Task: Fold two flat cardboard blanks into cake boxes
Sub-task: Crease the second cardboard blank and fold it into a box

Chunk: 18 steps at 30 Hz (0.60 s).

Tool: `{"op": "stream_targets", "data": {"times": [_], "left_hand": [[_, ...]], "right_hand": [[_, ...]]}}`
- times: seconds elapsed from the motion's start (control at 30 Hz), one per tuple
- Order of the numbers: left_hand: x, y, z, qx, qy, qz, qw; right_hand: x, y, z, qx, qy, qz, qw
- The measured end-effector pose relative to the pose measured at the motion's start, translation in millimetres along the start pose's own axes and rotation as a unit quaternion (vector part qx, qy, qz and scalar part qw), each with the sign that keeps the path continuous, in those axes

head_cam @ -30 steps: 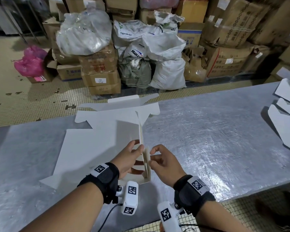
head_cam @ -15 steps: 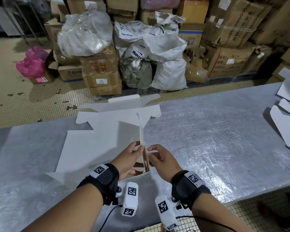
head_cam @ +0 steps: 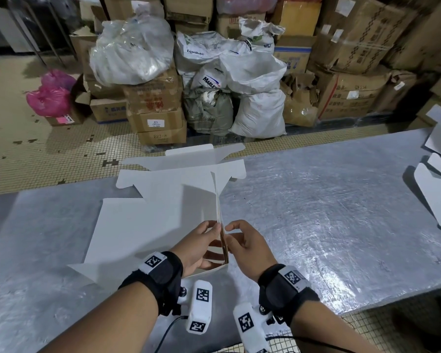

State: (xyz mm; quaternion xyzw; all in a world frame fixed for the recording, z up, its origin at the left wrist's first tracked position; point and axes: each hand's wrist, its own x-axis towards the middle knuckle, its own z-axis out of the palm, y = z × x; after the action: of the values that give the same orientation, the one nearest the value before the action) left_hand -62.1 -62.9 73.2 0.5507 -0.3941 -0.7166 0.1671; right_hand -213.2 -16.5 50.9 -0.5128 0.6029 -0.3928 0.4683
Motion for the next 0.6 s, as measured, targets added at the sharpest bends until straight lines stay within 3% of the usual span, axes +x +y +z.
{"op": "stream_targets", "data": {"times": [0.3,0.6], "left_hand": [[0,-4,1,0.021,-0.013,-0.015,1.000],[7,-13,-2,-0.030,-0.017,-0.004,0.999]], "right_hand": [[3,2,0,-0.019,0.005,0.029,0.999],[-2,2,-1,0.001,0.007,0.031,0.999]]}}
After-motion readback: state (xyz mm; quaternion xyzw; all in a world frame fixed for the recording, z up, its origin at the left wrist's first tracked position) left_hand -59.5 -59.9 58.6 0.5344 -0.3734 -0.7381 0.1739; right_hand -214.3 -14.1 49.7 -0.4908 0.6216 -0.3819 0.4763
